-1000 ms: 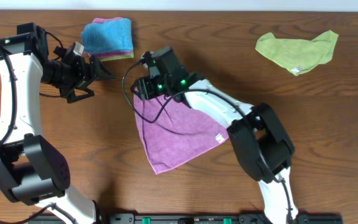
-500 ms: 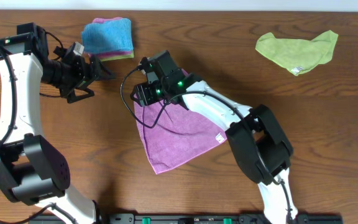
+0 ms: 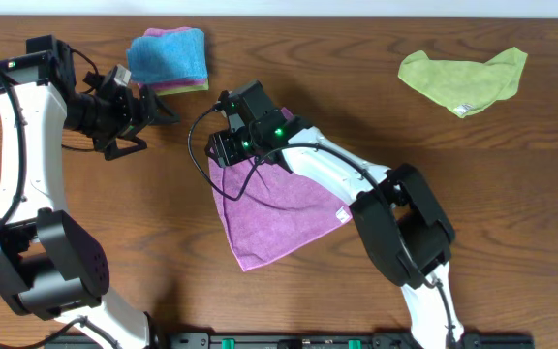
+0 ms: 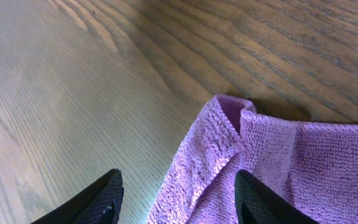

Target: Fold the cloth

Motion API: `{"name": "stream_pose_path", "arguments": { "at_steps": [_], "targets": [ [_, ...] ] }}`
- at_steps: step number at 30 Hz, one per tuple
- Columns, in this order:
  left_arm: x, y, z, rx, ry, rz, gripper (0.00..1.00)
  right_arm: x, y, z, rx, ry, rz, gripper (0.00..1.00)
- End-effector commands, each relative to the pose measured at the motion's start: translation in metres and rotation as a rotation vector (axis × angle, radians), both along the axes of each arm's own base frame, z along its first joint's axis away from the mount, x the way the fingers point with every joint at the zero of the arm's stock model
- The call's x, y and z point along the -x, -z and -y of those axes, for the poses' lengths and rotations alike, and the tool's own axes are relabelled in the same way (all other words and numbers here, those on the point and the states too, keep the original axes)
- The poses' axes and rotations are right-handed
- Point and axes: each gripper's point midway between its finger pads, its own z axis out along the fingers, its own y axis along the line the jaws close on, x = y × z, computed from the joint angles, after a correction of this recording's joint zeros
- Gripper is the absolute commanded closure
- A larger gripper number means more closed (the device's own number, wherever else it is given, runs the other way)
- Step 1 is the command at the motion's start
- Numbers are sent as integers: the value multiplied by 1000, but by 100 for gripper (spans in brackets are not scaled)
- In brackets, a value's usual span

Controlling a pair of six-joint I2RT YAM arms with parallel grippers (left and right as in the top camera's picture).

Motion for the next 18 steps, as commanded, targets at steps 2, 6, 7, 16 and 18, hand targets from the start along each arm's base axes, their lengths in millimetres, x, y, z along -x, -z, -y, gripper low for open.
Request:
{"name": "stream_pose_path", "arguments": {
  "at_steps": [2, 6, 7, 16, 18],
  "targets": [
    [-4, -8, -2, -2, -1, 36, 5, 0, 7, -5, 11, -17, 16, 42],
    [-5, -8, -3, -3, -1, 40, 5, 0, 11, -5, 14, -14, 9, 42],
    [-5, -8, -3, -3, -1, 41, 5, 1, 14, -5, 17, -11, 1, 42],
    [-6, -8, -3, -4, -1, 44, 5, 9, 31, -14, 16, -17, -30, 43],
    [-6, -8, -3, -4, -1, 44, 5, 10, 31, -19, 9, -24, -22, 43]
  ]
}}
